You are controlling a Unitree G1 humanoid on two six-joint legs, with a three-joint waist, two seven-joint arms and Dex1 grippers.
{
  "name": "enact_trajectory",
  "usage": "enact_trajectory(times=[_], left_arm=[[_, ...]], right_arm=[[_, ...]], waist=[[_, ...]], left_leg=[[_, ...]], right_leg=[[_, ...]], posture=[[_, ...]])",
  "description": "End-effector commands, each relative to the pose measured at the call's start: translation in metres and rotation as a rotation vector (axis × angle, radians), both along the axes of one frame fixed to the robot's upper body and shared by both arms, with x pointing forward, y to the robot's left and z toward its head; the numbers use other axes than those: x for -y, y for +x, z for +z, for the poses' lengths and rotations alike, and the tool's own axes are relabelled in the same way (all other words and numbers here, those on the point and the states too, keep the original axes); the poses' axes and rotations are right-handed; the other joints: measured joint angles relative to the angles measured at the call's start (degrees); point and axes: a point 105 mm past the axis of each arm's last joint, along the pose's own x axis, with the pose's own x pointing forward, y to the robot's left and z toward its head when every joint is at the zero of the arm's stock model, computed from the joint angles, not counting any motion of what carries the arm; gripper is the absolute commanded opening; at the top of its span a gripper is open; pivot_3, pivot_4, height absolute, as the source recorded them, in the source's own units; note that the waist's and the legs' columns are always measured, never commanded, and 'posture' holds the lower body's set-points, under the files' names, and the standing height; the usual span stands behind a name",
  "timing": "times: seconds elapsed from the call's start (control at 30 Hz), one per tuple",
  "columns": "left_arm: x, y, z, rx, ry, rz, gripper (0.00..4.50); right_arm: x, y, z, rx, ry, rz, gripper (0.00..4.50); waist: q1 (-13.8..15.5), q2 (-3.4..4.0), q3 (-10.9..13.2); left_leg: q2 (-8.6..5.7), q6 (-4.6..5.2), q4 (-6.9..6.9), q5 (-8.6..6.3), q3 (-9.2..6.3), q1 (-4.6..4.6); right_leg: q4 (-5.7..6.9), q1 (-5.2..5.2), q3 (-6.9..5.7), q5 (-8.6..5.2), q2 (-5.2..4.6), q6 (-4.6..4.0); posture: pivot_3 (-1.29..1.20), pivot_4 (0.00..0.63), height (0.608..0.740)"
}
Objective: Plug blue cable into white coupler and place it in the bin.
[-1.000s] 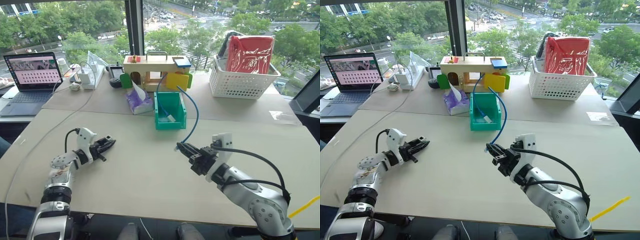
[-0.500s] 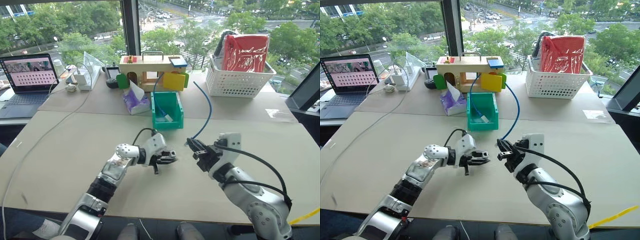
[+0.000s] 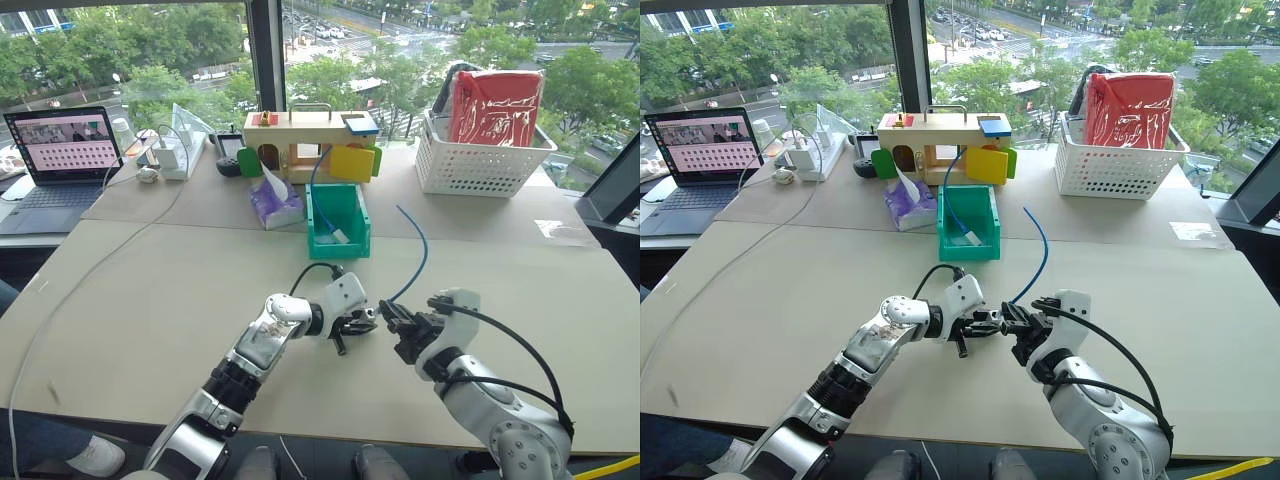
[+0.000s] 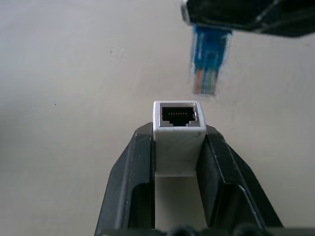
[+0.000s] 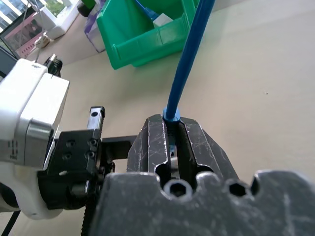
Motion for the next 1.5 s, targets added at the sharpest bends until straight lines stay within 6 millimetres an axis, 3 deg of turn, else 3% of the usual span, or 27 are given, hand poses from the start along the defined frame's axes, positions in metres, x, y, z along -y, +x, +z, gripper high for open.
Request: enact_trajectory(times=[0.03,0.67,1.2,1.5], left_arm=[[0.002,-0.005,0.000,-0.005,0.020,-0.008,0.67],[-0.002,-0.004,0.007,0.006,-0.022,-0.004,0.67],[-0.008,0.012,0.025,0.032,-0.076,0.032,0.67],[-0.005,0.004,0.013,0.064,0.004,-0.012,0.67]], right_arm=[[0.000,0.002,0.010,0.026,0.055,0.003,0.00],[-0.004,0.010,0.003,0.007,0.000,0.022,0.00],[-0.003,0.013,-0.011,-0.050,0.112,-0.011,0.00],[-0.010,0.013,-0.001,-0.004,0.201,0.025,0.00]], waist=[[-0.02,0.00,0.00],[0.05,0.00,0.00],[0.05,0.00,0.00],[0.07,0.00,0.00]], left_leg=[[0.00,0.00,0.00,0.00,0.00,0.00],[-0.01,0.00,-0.01,0.00,0.00,-0.01],[0.00,0.00,-0.01,0.00,0.00,-0.01],[0.00,0.00,-0.01,0.00,0.00,-0.02]], right_leg=[[0.00,0.00,0.00,0.00,0.00,0.00],[-0.01,-0.01,0.00,0.02,0.00,-0.03],[-0.01,-0.02,-0.01,0.01,0.00,-0.02],[-0.01,-0.02,-0.01,0.01,-0.01,-0.02]], posture=[[0.00,0.150,0.733],[0.00,0.150,0.733],[0.00,0.150,0.733],[0.00,0.150,0.733]])
